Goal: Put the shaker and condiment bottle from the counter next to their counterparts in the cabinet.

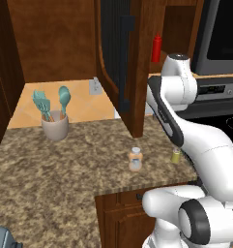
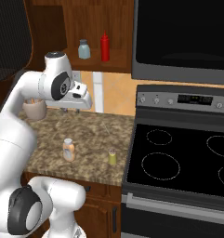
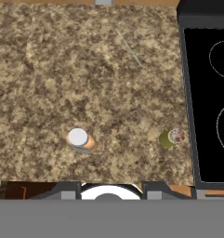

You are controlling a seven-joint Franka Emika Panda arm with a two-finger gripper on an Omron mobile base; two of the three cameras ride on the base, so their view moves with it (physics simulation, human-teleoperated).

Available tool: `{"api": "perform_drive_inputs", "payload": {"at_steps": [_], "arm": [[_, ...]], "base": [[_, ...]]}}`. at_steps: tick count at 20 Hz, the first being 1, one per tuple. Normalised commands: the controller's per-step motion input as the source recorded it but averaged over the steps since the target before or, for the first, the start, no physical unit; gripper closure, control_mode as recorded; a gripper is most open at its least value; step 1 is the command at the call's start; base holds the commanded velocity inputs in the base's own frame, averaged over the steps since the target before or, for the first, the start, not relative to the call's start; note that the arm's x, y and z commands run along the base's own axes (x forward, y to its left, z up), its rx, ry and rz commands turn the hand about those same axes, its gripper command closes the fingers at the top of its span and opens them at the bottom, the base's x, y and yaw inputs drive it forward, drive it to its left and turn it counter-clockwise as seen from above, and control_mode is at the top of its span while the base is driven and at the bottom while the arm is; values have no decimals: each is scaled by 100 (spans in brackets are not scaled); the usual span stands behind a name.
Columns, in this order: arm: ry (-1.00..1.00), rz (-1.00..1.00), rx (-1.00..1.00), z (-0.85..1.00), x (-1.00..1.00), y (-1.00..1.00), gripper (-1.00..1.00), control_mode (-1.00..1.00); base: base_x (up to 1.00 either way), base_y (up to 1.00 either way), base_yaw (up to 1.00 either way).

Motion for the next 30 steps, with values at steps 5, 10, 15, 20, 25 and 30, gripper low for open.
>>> {"api": "perform_drive_inputs", "payload": {"at_steps": [5, 10, 15, 20, 25, 30], "arm": [[-8, 0, -1, 0, -26, 1, -100, -100], [-10, 0, 0, -9, -39, -11, -100, -100], [-7, 0, 0, -25, -51, -37, -100, -100], [-15, 1, 0, -13, -31, -46, -100, -100], [-12, 11, 0, -4, -15, -49, -100, -100], [-19, 14, 0, -4, -24, -57, -100, -100]], "base": [[0, 0, 0], [0, 0, 0], [0, 0, 0], [0, 0, 0], [0, 0, 0], [0, 0, 0]]}}
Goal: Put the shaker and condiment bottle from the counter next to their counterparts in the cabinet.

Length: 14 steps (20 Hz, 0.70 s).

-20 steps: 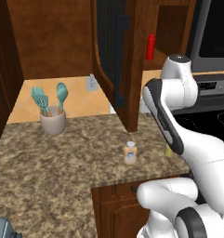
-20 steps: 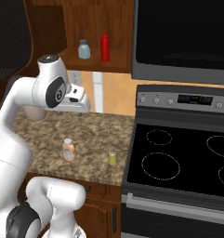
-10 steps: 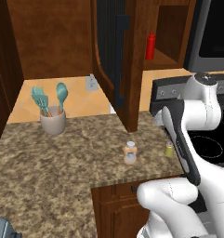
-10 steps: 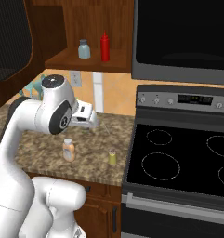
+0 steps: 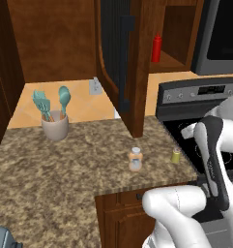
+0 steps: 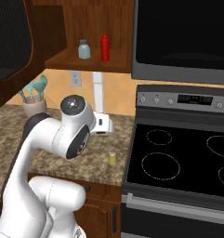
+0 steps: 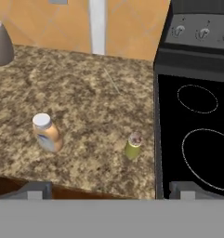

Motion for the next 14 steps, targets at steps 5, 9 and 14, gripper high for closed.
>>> {"api": "perform_drive_inputs", "payload": {"at_steps": [5, 9, 14], "arm": [[-23, 20, 0, -22, -20, -66, -100, -100], [-16, 26, 5, -29, -2, -36, -100, -100], [5, 23, 9, -29, 5, -17, -100, -100]], "base": [[0, 0, 0], [0, 0, 0], [0, 0, 0]]}}
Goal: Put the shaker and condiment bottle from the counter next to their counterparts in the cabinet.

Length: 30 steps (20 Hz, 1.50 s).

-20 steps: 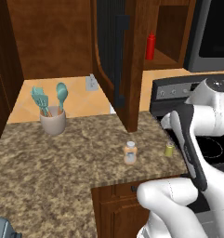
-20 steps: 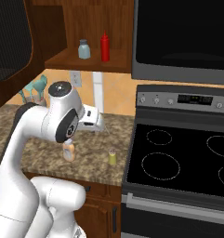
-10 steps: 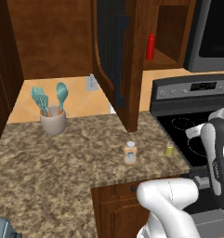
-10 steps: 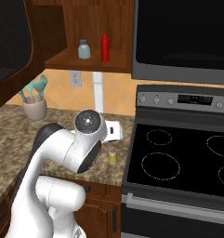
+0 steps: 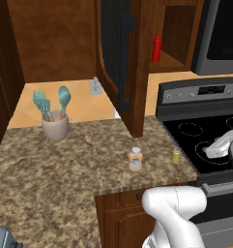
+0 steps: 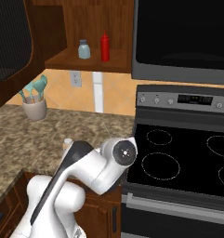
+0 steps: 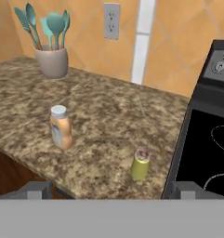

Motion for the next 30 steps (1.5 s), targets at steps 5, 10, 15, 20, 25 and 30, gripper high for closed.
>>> {"api": "perform_drive_inputs", "payload": {"at_steps": [5, 10, 15, 20, 25, 30], "arm": [[-3, 28, 1, -11, 0, -14, -100, -100], [-16, 23, 0, 0, -2, -9, -100, -100], [-9, 16, -6, -13, 0, 0, -100, -100], [-3, 12, -9, -28, 0, 1, -100, -100], [-5, 13, -9, -35, 0, 6, -100, -100], [-6, 6, -2, -4, 5, 9, -100, -100]], "base": [[0, 0, 0], [0, 0, 0], [0, 0, 0], [0, 0, 0], [0, 0, 0], [0, 0, 0]]}}
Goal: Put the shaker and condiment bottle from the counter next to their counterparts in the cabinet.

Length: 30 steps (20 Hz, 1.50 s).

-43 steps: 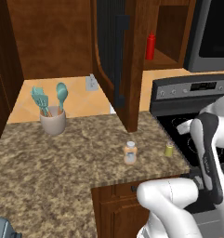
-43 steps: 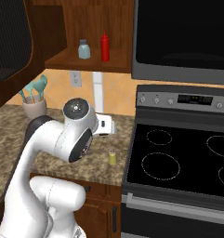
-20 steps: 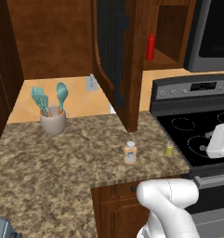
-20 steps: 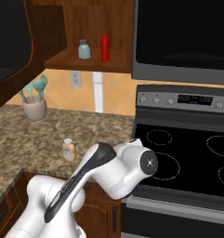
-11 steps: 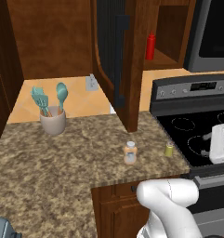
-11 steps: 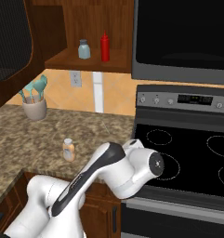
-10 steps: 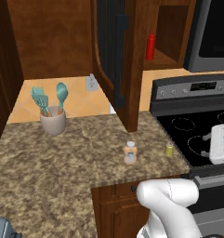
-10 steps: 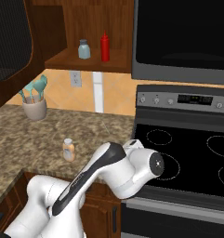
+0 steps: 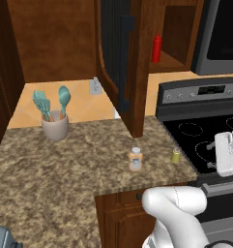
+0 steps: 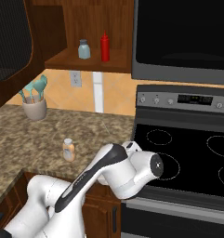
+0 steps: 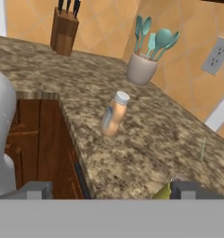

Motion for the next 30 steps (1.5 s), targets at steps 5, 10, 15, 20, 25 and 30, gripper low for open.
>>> {"api": "perform_drive_inputs", "payload": {"at_steps": [5, 10, 15, 20, 25, 30], "arm": [[0, 1, 0, -4, 17, 0, -100, -100], [0, 1, 0, -9, 11, 0, -100, -100], [0, 0, 0, -3, 13, 0, -100, -100], [2, 0, 0, -6, 13, 1, -100, -100], [3, 0, -1, -14, 12, 7, -100, -100], [0, 0, -2, -19, 14, 3, -100, -100]], "base": [[0, 0, 0], [0, 0, 0], [0, 0, 0], [0, 0, 0], [0, 0, 0], [0, 0, 0]]}}
